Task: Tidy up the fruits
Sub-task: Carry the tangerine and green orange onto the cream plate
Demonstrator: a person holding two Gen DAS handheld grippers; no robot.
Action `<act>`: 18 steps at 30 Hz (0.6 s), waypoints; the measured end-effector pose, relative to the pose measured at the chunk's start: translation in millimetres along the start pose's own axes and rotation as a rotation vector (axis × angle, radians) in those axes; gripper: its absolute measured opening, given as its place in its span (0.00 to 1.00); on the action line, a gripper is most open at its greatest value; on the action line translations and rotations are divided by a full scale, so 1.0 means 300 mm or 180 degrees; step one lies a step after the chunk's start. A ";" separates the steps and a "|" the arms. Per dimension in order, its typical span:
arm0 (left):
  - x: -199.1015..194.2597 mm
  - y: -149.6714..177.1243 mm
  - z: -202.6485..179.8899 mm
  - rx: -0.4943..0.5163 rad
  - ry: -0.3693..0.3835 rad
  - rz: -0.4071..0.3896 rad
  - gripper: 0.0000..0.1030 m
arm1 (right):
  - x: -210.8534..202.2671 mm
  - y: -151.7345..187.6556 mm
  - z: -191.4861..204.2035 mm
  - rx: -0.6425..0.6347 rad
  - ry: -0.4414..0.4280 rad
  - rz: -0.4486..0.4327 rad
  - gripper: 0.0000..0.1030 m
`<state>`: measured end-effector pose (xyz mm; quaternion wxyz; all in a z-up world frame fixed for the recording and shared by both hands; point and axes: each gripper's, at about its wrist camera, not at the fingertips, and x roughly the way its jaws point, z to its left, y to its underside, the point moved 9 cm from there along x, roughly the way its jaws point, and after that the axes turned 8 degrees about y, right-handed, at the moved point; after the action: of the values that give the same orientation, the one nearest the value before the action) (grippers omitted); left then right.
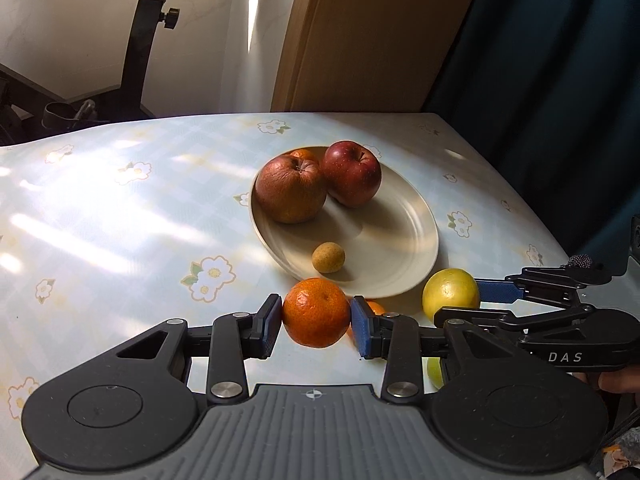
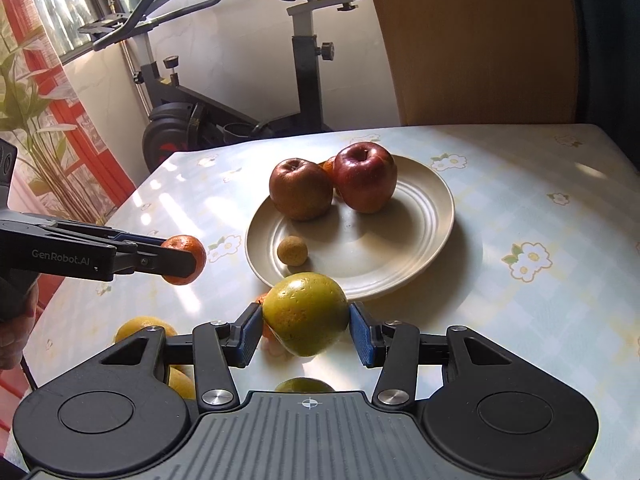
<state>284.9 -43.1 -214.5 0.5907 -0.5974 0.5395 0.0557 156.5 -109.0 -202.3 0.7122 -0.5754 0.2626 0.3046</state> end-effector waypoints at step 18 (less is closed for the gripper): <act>0.159 -0.170 0.033 -0.0006 -0.0230 -0.0072 0.38 | 0.155 -0.219 -0.184 -0.0394 0.0332 -0.0043 0.42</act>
<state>346.4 -77.4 -218.2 0.6098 -0.6016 0.5110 0.0712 235.0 -167.0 -203.7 0.6627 -0.6351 0.2761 0.2850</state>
